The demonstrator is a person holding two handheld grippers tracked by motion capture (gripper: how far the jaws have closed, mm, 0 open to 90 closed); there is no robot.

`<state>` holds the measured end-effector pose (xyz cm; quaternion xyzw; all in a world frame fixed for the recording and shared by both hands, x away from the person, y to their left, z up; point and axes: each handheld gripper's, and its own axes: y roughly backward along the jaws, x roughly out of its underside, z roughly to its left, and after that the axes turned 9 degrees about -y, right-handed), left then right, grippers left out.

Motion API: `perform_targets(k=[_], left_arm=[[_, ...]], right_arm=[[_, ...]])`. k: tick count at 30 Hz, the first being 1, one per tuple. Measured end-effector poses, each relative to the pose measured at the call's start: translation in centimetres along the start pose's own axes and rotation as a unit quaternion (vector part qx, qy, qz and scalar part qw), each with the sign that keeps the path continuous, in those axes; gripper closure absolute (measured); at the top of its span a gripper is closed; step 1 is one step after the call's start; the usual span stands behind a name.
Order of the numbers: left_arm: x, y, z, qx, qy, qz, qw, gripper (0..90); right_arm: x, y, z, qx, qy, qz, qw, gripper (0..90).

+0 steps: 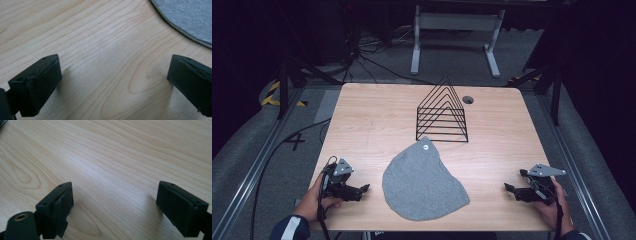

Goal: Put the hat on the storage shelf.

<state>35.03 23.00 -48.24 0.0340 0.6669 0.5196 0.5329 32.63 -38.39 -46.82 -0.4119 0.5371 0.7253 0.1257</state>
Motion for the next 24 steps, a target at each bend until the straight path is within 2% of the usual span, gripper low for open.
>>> perform_targets(k=[1,2,3,4,6,8,10,16,18,19,20,22,24], left_arm=[[0.0,0.0,-0.1,0.004,0.006,0.0,1.0,0.0],[-0.1,0.0,0.0,0.005,0.002,0.002,1.0,0.0],[-0.1,-0.1,-0.2,0.005,0.012,-0.001,0.9999,0.0],[-0.1,-0.1,-0.2,0.005,0.012,-0.001,0.9999,0.0],[-0.1,-0.1,-0.2,0.009,-0.002,-0.001,1.0,0.2],[-0.1,-0.1,-0.5,0.013,-0.001,-0.002,0.9999,0.2],[-0.1,-0.1,-0.6,0.018,-0.007,-0.003,0.9998,0.4],[0.0,0.1,-0.8,0.024,-0.017,-0.009,0.9995,2.8],[-0.1,0.2,-0.9,0.027,-0.017,-0.008,0.9994,4.9],[-0.2,0.2,-0.8,0.025,-0.027,-0.01,0.9993,6.5],[-0.2,0.2,-1.0,0.031,-0.02,-0.009,0.9993,8.3],[-0.4,0.3,-1.1,0.032,-0.026,-0.007,0.9991,10.4],[-0.6,0.4,-1.3,0.037,-0.034,-0.007,0.9987,17.2]], right_arm=[[0.0,0.0,0.0,0.0,-0.001,0.0,1.0,14.2],[0.0,0.0,0.0,0.0,-0.001,0.0,1.0,14.2],[0.0,0.0,0.1,0.0,0.0,0.0,1.0,14.1],[0.0,0.0,0.1,0.0,0.0,0.0,1.0,14.1],[-0.1,-0.1,0.1,-0.005,0.007,0.003,1.0,14.1],[-0.2,-0.2,0.3,-0.018,0.019,0.008,0.9996,13.9],[-0.3,-0.3,0.3,-0.021,0.023,0.011,0.9995,13.9],[-0.7,-0.5,0.1,-0.018,0.016,0.012,0.9996,13.9],[-0.7,-0.5,0.1,-0.018,0.016,0.011,0.9996,13.9],[-0.7,-0.5,0.1,-0.018,0.016,0.011,0.9996,13.9],[-0.7,-0.5,0.2,-0.017,0.015,0.011,0.9997,13.9],[-0.7,-0.6,0.2,-0.014,0.016,0.011,0.9997,13.9],[-0.8,-0.7,0.3,-0.012,0.012,0.01,0.9998,14.2]])
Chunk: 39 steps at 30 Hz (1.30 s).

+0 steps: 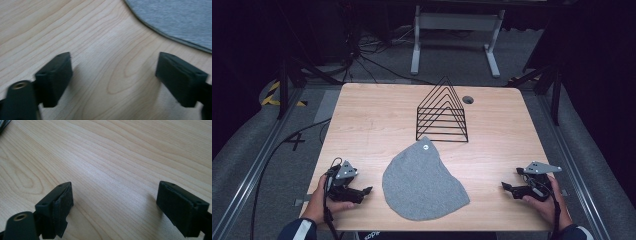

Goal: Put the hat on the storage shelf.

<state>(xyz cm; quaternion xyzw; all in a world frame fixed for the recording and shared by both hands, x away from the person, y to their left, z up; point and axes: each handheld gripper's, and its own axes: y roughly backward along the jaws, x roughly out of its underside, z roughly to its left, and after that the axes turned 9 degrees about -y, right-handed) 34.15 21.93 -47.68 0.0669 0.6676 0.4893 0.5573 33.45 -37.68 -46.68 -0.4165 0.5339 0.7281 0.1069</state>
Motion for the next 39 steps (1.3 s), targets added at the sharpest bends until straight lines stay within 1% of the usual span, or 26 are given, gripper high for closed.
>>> perform_targets(k=[2,3,5,6,8,9,12,13,14,15,16,17,19,21,23,24,26,27,29,31,32,33,34,37,38,39], left_arm=[[-0.5,0.0,-0.4,0.005,-0.011,0.002,0.9999,21.3],[-0.7,0.0,-0.7,0.003,-0.02,-0.004,0.9998,22.2],[-1.5,0.2,-1.2,0.011,-0.026,-0.019,0.9994,24.8],[-1.8,0.2,-1.4,0.011,-0.031,-0.024,0.9992,25.6],[-2.8,0.1,-2.1,0.018,-0.042,-0.038,0.9982,28.2],[-3.3,0.1,-2.6,0.021,-0.045,-0.045,0.9978,29.4],[-4.9,-0.4,-3.9,0.03,-0.066,-0.054,0.9959,31.7],[-5.7,-0.6,-4.5,0.031,-0.078,-0.06,0.9947,33.5],[-6.6,-1.0,-5.5,0.044,-0.087,-0.068,0.993,34.8],[-7.7,-1.5,-6.6,0.051,-0.105,-0.069,0.9908,35.3],[-8.5,-2.0,-7.5,0.059,-0.112,-0.064,0.9899,36.3],[-9.1,-2.6,-8.3,0.076,-0.12,-0.065,0.9878,36.3],[-10.2,-3.5,-9.6,0.089,-0.144,-0.055,0.9841,37.2],[-11.2,-4.5,-11.0,0.113,-0.156,-0.049,0.9801,38.2],[-11.9,-5.7,-12.4,0.127,-0.181,-0.044,0.9743,40.3],[-12.1,-6.0,-12.9,0.134,-0.182,-0.044,0.9732,40.7],[-12.2,-6.6,-13.4,0.14,-0.192,-0.045,0.9703,44.1],[-12.2,-6.7,-13.5,0.14,-0.196,-0.043,0.9697,44.8],[-12.0,-7.0,-13.6,0.152,-0.189,-0.035,0.9697,48.1],[-11.7,-7.3,-13.8,0.153,-0.189,-0.028,0.9696,49.5],[-11.5,-7.4,-13.9,0.156,-0.187,-0.024,0.9696,50.4],[-11.4,-7.4,-13.7,0.163,-0.186,-0.029,0.9685,51.7],[-11.3,-7.4,-13.7,0.162,-0.185,-0.029,0.9688,52.5],[-11.1,-7.2,-13.3,0.171,-0.188,-0.028,0.9667,53.6],[-11.0,-7.1,-13.1,0.174,-0.189,-0.023,0.9663,53.9],[-11.0,-7.1,-13.0,0.172,-0.189,-0.027,0.9663,54.2]], right_arm=[[-0.3,0.0,-0.1,-0.002,0.006,0.011,0.9999,17.6],[-0.6,0.1,-0.1,-0.003,0.008,0.023,0.9997,22.8],[-1.2,0.2,-0.1,-0.009,0.019,0.031,0.9993,35.2],[-1.6,0.0,0.1,-0.014,0.023,0.028,0.9992,35.1],[-2.4,-0.3,0.5,-0.024,0.029,0.021,0.9991,43.0],[-3.1,-0.6,0.9,-0.034,0.042,0.019,0.9983,46.2],[-4.8,-1.4,2.2,-0.041,0.079,0.014,0.9959,55.8],[-5.6,-1.8,2.7,-0.048,0.094,0.012,0.9944,58.0],[-6.5,-2.2,3.3,-0.06,0.103,0.01,0.9929,60.6],[-7.6,-2.8,4.1,-0.074,0.112,0.003,0.9909,64.0],[-8.6,-3.5,5.0,-0.089,0.123,0.0,0.9884,66.6],[-9.3,-4.2,5.8,-0.101,0.132,-0.002,0.9861,67.6],[-10.5,-5.5,7.3,-0.108,0.152,-0.002,0.9824,70.0],[-11.6,-7.0,8.9,-0.12,0.164,-0.005,0.9792,72.2],[-12.4,-8.5,10.3,-0.133,0.173,-0.004,0.9758,74.1],[-12.8,-9.3,11.2,-0.141,0.176,-0.002,0.9742,75.1],[-13.2,-10.6,12.5,-0.149,0.187,-0.001,0.971,76.9],[-13.4,-11.2,13.0,-0.151,0.191,0.004,0.9699,77.2],[-13.5,-12.2,13.8,-0.158,0.193,0.007,0.9683,78.4],[-13.5,-13.2,14.5,-0.162,0.195,0.019,0.9672,78.8],[-13.4,-13.7,14.7,-0.158,0.202,0.026,0.9662,78.6],[-13.3,-14.0,14.9,-0.158,0.205,0.032,0.9654,77.8],[-13.2,-14.3,15.0,-0.157,0.207,0.04,0.965,76.9],[-13.2,-14.2,14.7,-0.162,0.196,0.047,0.9661,76.6],[-13.2,-14.1,14.6,-0.158,0.196,0.05,0.9664,76.8],[-13.1,-14.0,14.5,-0.157,0.197,0.052,0.9664,77.1]])
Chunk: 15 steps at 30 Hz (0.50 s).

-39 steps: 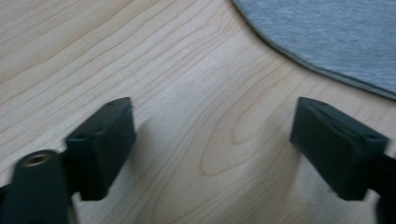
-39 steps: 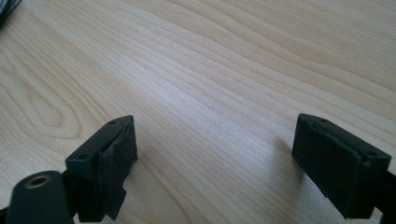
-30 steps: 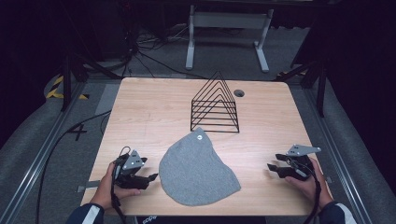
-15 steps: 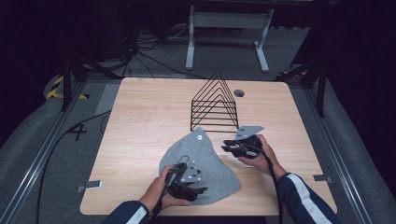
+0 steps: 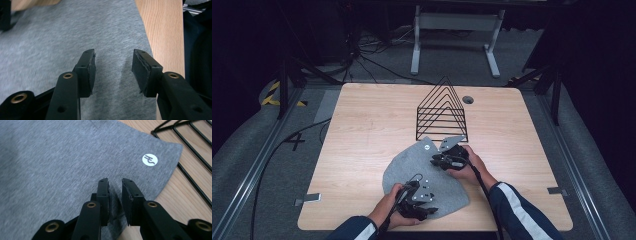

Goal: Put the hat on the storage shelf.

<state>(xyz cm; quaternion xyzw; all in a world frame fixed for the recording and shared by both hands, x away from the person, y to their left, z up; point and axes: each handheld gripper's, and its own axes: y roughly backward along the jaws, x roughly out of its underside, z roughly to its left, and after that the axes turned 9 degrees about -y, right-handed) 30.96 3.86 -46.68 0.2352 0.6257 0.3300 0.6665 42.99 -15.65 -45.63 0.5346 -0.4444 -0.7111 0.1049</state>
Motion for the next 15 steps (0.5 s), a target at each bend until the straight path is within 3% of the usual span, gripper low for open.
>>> perform_targets(k=[2,3,4,6,11,15], left_arm=[[0.3,0.4,0.2,0.0,-0.003,0.005,1.0,54.8],[0.5,0.6,0.1,0.003,0.008,0.006,0.9999,54.9],[0.8,0.9,0.3,-0.001,-0.006,0.007,1.0,54.9],[1.5,1.5,0.5,-0.004,0.016,0.013,0.9998,55.2],[3.1,3.0,1.9,-0.028,0.04,0.026,0.9985,55.6],[4.1,3.8,3.2,-0.057,0.059,0.031,0.9961,55.2]], right_arm=[[0.3,0.3,0.0,0.001,-0.001,0.002,1.0,78.0],[0.5,0.6,0.0,0.001,0.001,0.006,1.0,78.7],[0.7,0.8,0.0,0.0,0.0,0.008,1.0,79.5],[1.2,1.5,0.1,-0.001,-0.001,0.018,0.9998,81.6],[2.6,3.1,0.8,-0.004,0.002,0.036,0.9993,83.3],[4.3,4.7,2.3,-0.016,-0.002,0.043,0.9989,83.6]])
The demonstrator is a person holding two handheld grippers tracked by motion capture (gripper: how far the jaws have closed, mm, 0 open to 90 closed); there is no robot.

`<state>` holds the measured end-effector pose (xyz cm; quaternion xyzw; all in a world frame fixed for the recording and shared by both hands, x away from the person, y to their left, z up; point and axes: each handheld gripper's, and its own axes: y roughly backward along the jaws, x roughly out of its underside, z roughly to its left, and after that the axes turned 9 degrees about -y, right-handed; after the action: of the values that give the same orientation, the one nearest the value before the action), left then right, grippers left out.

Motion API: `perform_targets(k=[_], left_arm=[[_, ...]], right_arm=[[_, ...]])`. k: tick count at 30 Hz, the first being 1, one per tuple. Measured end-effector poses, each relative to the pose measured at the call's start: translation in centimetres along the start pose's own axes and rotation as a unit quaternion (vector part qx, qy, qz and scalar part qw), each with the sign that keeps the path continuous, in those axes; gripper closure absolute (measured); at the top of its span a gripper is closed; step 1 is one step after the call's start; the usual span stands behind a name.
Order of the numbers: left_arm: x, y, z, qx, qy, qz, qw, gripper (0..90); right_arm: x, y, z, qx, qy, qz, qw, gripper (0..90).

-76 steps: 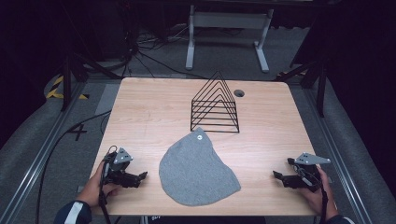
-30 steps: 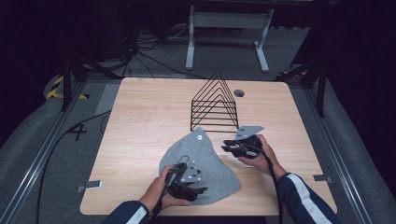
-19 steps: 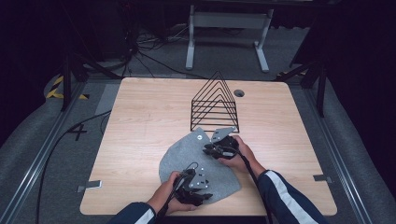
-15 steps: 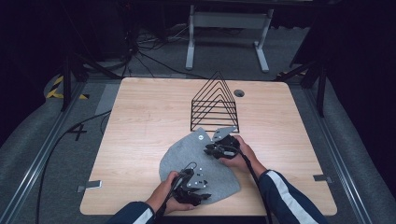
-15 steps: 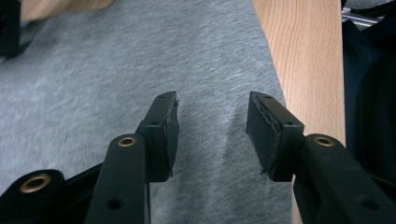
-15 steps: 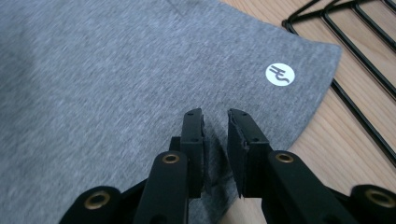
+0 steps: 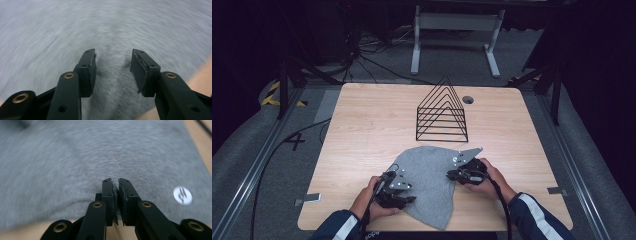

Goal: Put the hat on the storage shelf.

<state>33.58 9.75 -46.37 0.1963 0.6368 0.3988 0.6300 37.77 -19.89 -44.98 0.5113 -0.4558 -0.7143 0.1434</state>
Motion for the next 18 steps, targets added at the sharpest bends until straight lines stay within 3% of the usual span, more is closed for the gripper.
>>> perform_targets(k=[4,8,13,18], left_arm=[[0.7,0.3,1.4,-0.019,0.032,0.002,0.9993,54.3],[0.8,0.3,2.8,-0.035,0.049,0.009,0.9981,52.5],[0.5,0.0,4.2,-0.044,0.057,0.011,0.9973,52.0],[-0.2,-0.8,5.5,-0.054,0.056,0.011,0.9969,52.6]], right_arm=[[1.1,0.7,2.2,-0.009,0.013,0.008,0.9998,84.4],[1.6,1.0,4.1,-0.026,0.022,0.014,0.9993,84.6],[1.6,0.9,6.0,-0.043,0.033,0.021,0.9983,84.8],[1.4,0.7,6.6,-0.058,0.035,0.025,0.9974,81.9]])
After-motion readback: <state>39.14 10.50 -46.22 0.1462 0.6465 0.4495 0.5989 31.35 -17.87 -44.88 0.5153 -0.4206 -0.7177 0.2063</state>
